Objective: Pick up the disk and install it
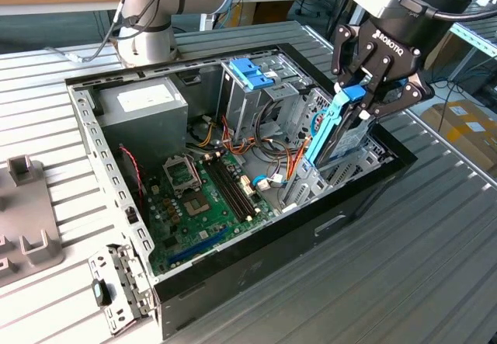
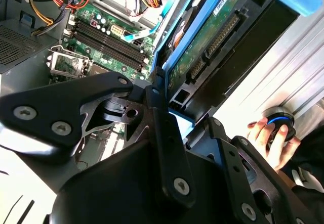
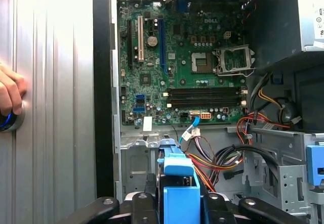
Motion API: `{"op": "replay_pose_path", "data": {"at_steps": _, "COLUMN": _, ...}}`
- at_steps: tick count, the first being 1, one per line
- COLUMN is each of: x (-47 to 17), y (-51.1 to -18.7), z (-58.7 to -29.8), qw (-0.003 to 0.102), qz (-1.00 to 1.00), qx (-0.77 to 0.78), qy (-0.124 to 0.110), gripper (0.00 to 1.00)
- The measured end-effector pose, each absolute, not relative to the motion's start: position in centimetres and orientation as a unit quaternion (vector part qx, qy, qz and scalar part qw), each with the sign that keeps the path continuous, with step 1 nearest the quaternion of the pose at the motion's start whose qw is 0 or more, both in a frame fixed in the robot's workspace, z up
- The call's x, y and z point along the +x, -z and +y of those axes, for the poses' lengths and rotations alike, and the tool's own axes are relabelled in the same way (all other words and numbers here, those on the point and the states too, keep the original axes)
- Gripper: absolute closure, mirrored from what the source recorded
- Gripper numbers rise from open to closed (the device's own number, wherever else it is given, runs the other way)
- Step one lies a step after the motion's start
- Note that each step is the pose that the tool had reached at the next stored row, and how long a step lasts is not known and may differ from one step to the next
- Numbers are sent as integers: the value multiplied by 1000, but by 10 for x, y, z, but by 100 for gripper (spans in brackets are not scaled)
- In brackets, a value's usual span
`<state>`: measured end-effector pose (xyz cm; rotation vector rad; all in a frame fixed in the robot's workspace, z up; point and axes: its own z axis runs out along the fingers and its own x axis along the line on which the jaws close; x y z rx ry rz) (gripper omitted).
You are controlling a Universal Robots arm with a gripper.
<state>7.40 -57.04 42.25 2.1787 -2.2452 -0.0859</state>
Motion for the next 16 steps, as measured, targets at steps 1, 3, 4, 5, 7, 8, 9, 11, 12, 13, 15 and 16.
{"op": "replay_pose_path", "data": {"at_steps": 1, "x": 74, "y": -422, "z": -570, "qw": 6, "qz": -717, "qx": 696, "qy": 27, "gripper": 63}}
{"op": "replay_pose_path", "data": {"at_steps": 3, "x": 74, "y": -422, "z": -570, "qw": 6, "qz": -717, "qx": 696, "qy": 27, "gripper": 63}}
{"op": "replay_pose_path", "data": {"at_steps": 4, "x": 74, "y": -422, "z": -570, "qw": 6, "qz": -717, "qx": 696, "qy": 27, "gripper": 63}}
{"op": "replay_pose_path", "data": {"at_steps": 5, "x": 74, "y": -422, "z": -570, "qw": 6, "qz": -717, "qx": 696, "qy": 27, "gripper": 62}}
{"op": "replay_pose_path", "data": {"at_steps": 7, "x": 74, "y": -422, "z": -570, "qw": 6, "qz": -717, "qx": 696, "qy": 28, "gripper": 49}}
{"op": "replay_pose_path", "data": {"at_steps": 8, "x": 74, "y": -422, "z": -570, "qw": 6, "qz": -717, "qx": 696, "qy": 27, "gripper": 49}}
{"op": "replay_pose_path", "data": {"at_steps": 9, "x": 74, "y": -422, "z": -570, "qw": 6, "qz": -717, "qx": 696, "qy": 27, "gripper": 49}}
{"op": "replay_pose_path", "data": {"at_steps": 11, "x": 74, "y": -422, "z": -570, "qw": 6, "qz": -717, "qx": 696, "qy": 27, "gripper": 49}}
{"op": "replay_pose_path", "data": {"at_steps": 12, "x": 74, "y": -422, "z": -570, "qw": 6, "qz": -717, "qx": 696, "qy": 27, "gripper": 49}}
{"op": "replay_pose_path", "data": {"at_steps": 13, "x": 74, "y": -422, "z": -570, "qw": 6, "qz": -717, "qx": 696, "qy": 27, "gripper": 49}}
{"op": "replay_pose_path", "data": {"at_steps": 15, "x": 74, "y": -422, "z": -570, "qw": 6, "qz": -717, "qx": 696, "qy": 27, "gripper": 49}}
{"op": "replay_pose_path", "data": {"at_steps": 16, "x": 74, "y": -423, "z": -570, "qw": 6, "qz": -717, "qx": 696, "qy": 28, "gripper": 49}}
